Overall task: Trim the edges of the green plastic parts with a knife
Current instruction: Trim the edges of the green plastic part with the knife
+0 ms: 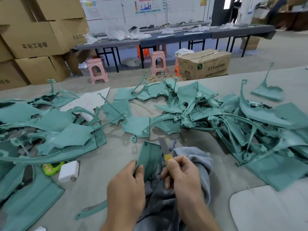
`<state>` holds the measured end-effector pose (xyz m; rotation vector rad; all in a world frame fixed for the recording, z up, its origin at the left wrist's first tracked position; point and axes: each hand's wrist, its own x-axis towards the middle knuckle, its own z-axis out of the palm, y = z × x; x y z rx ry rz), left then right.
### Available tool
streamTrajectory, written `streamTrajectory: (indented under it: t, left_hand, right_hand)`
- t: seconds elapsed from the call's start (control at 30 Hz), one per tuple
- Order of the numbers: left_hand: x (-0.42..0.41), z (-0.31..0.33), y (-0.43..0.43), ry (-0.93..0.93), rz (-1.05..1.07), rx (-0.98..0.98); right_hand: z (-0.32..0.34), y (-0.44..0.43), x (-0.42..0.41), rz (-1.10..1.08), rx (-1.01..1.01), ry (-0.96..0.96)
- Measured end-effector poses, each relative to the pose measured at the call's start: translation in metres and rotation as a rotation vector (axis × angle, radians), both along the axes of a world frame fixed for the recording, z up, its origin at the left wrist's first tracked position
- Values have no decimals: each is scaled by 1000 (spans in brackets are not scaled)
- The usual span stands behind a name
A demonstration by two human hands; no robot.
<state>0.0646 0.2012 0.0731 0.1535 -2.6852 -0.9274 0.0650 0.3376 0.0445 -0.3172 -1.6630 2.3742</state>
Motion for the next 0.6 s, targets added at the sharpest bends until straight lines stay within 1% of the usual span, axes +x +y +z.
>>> streamTrajectory:
  t: [0.03, 0.07, 0.1, 0.17, 0.2, 0.23, 0.27, 0.33, 0.37, 0.4, 0.47, 0.5, 0.53, 0.6]
  left_hand:
    - [0, 1, 0, -1, -7, 4]
    - [0, 1, 1, 2, -12, 5]
    - [1, 2, 1, 1, -15, 6]
    - [2, 1, -1, -10, -18, 23]
    - [3, 0, -2, -16, -25, 34]
    - [3, -1, -4, -19, -31, 44]
    - [3, -2, -5, -15, -35, 52]
    - [2, -4, -6, -1, -36, 50]
    - [1, -4, -6, 6, -35, 48]
    - [1, -4, -6, 12, -32, 55]
    - [1, -5, -8, 17, -31, 74]
    - [2, -5, -9, 9, -36, 79]
    - [3, -3, -9, -2, -39, 75]
    - [3, 2, -10, -13, -43, 71]
  right_hand:
    - [1, -2, -2, 53, 28, 18]
    - [0, -3, -4, 71, 72, -6]
    - [-3, -2, -9, 51, 126, -74]
    - [-12, 5, -19, -35, 257, -284]
    - [-15, 8, -20, -71, 272, -350]
    - [-16, 10, -20, -96, 247, -344]
    - [-13, 9, -19, -97, 198, -272]
    - [-5, -1, -14, 16, 95, -70]
    - [-3, -5, -11, 78, 101, -23]
    - [-4, -7, -12, 95, 161, -58]
    - [-12, 0, -20, -3, 329, -265]
    - [-13, 5, -22, -55, 357, -358]
    - [-12, 9, -21, -82, 324, -386]
    - [-8, 14, -18, -109, 165, -312]
